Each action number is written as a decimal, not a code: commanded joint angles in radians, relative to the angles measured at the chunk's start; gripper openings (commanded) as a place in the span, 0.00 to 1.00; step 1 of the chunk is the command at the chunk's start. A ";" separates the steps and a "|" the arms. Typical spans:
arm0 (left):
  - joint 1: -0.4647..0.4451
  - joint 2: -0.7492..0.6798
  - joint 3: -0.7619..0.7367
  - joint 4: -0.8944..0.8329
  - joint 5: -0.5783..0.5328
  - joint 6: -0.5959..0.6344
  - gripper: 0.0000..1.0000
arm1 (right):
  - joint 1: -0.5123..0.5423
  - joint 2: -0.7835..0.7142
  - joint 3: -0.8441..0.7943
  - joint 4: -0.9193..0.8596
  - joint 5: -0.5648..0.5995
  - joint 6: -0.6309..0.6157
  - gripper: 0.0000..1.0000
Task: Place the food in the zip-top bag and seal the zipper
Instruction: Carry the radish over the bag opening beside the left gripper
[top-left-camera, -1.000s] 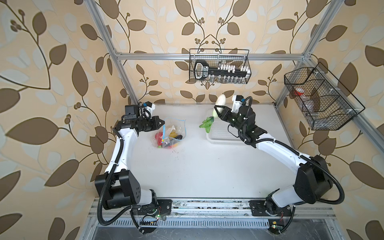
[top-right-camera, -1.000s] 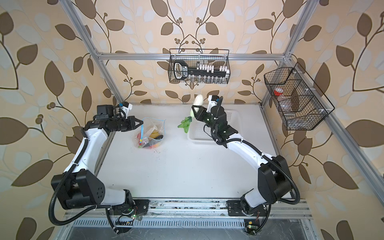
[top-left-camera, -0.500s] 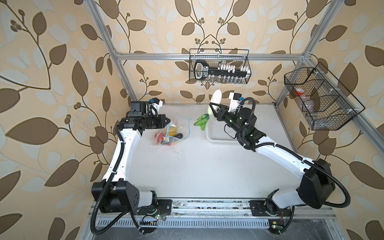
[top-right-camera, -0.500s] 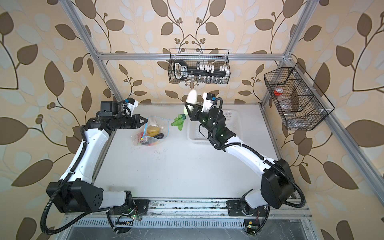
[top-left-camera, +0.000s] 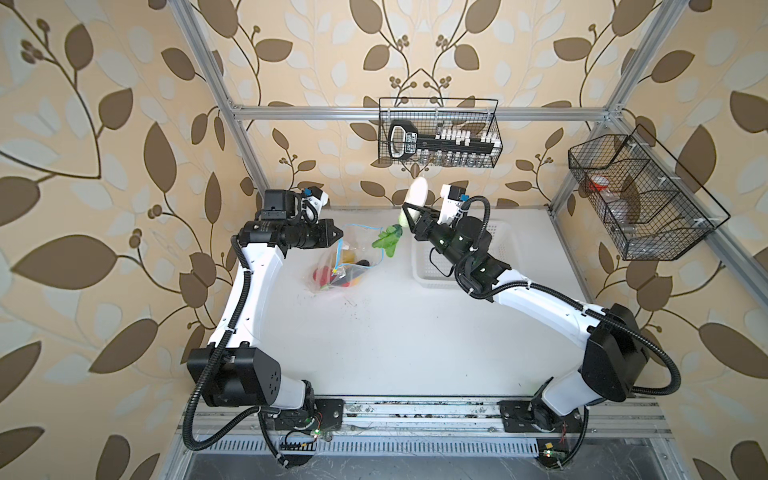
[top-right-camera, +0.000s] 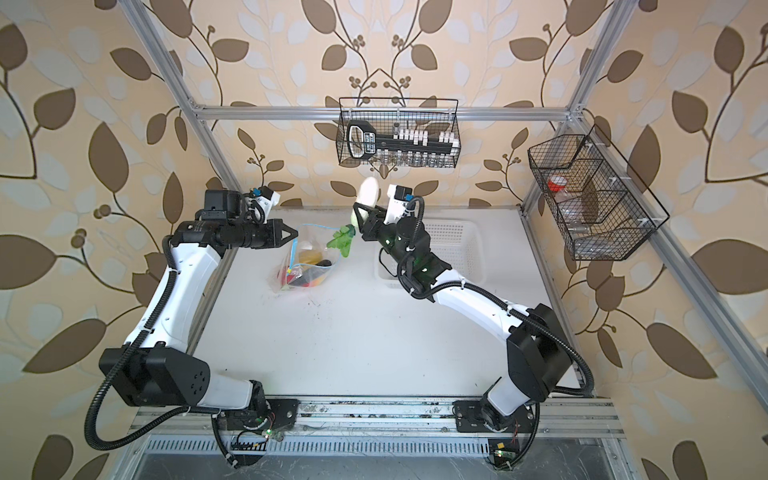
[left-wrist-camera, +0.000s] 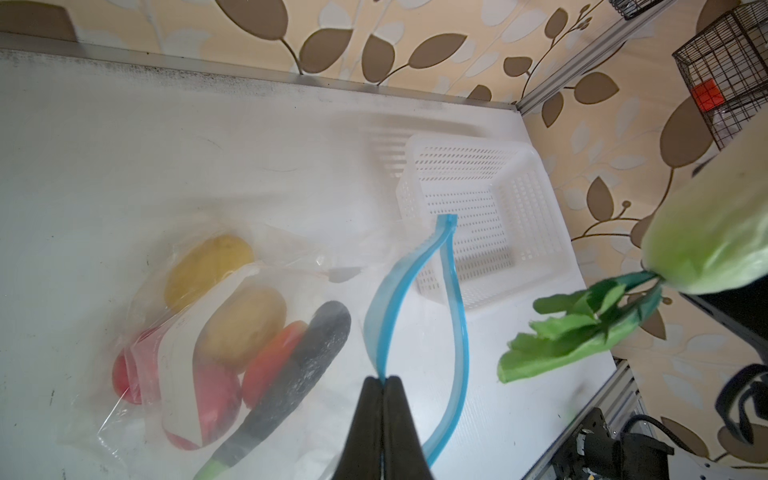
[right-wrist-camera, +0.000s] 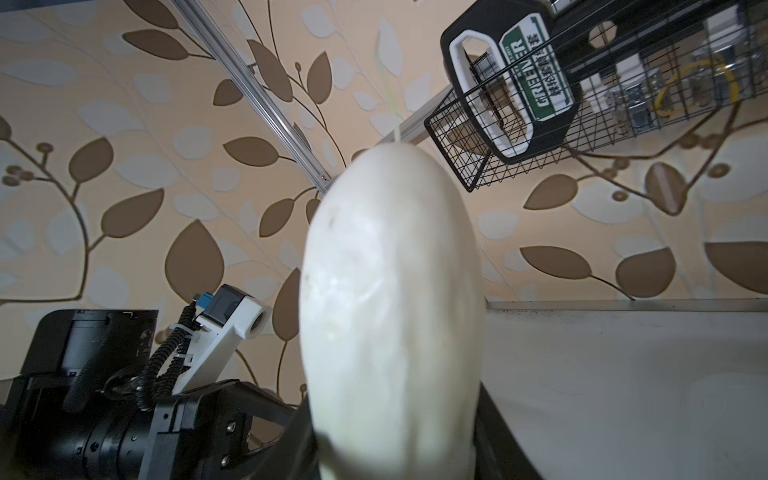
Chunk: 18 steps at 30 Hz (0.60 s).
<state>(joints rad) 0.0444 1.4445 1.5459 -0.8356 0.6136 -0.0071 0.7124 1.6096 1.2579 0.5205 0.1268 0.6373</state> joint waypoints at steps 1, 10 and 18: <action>-0.016 0.034 0.068 -0.031 0.004 -0.008 0.00 | 0.032 0.035 0.069 0.055 0.040 -0.058 0.00; -0.026 0.090 0.148 -0.080 0.004 -0.034 0.00 | 0.130 0.110 0.141 0.106 0.155 -0.215 0.00; -0.034 0.085 0.155 -0.062 0.006 -0.054 0.00 | 0.175 0.197 0.153 0.153 0.242 -0.306 0.00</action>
<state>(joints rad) 0.0200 1.5463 1.6627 -0.9051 0.6086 -0.0479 0.8795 1.7779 1.3960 0.6140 0.3061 0.3885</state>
